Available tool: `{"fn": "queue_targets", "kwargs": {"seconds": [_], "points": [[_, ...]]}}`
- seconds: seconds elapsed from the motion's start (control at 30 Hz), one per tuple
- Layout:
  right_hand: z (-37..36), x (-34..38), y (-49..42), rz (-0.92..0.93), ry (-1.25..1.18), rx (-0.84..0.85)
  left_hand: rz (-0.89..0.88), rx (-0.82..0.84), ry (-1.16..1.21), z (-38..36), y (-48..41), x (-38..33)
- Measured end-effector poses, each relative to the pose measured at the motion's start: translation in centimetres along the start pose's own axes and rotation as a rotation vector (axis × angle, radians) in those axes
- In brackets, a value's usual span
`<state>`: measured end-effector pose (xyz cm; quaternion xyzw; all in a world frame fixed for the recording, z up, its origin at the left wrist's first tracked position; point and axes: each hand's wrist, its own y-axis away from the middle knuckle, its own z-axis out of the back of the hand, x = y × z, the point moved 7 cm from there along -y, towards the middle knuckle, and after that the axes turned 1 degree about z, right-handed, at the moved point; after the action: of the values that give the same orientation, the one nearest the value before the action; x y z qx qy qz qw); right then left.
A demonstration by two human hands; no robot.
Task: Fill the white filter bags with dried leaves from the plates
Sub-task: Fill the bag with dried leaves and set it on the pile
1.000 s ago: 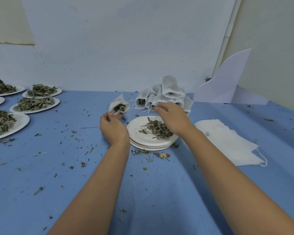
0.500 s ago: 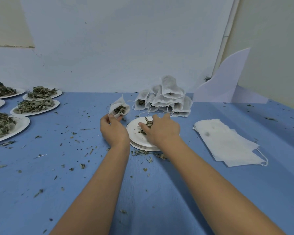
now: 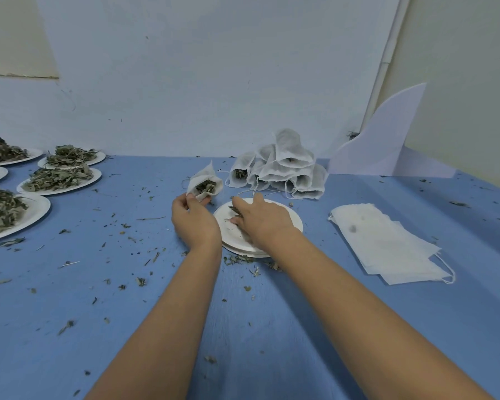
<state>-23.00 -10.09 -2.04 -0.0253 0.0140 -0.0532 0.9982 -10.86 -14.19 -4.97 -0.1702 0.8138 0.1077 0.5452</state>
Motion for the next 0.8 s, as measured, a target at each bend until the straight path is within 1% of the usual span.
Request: {"fn": "queue_targets", "kwargs": {"seconds": [0.1, 0.17, 0.3, 0.43, 0.53, 0.6, 0.8], "points": [[0.1, 0.7, 0.3, 0.112, 0.011, -0.011, 0.003, -0.001, 0.003, 0.0, 0.0, 0.1], [0.1, 0.7, 0.3, 0.138, -0.025, 0.003, 0.007, -0.004, 0.002, 0.1, 0.0, 0.1], [-0.4, 0.1, 0.2, 0.125, -0.102, 0.056, 0.016, -0.013, -0.005, 0.3, -0.1, 0.2], [-0.8, -0.1, 0.2, 0.100, -0.221, 0.042, 0.008, -0.010, 0.003, 0.1, -0.1, 0.2], [-1.0, 0.2, 0.2, 0.112, -0.137, 0.025, 0.010, -0.014, -0.002, 0.2, -0.2, 0.2], [-0.7, -0.1, 0.3, 0.082, -0.181, -0.010, 0.016, -0.017, -0.015, 0.3, -0.2, 0.4], [-0.4, 0.0, 0.3, 0.102, -0.139, -0.035, 0.033, -0.017, -0.033, 0.4, -0.1, 0.5]]}}
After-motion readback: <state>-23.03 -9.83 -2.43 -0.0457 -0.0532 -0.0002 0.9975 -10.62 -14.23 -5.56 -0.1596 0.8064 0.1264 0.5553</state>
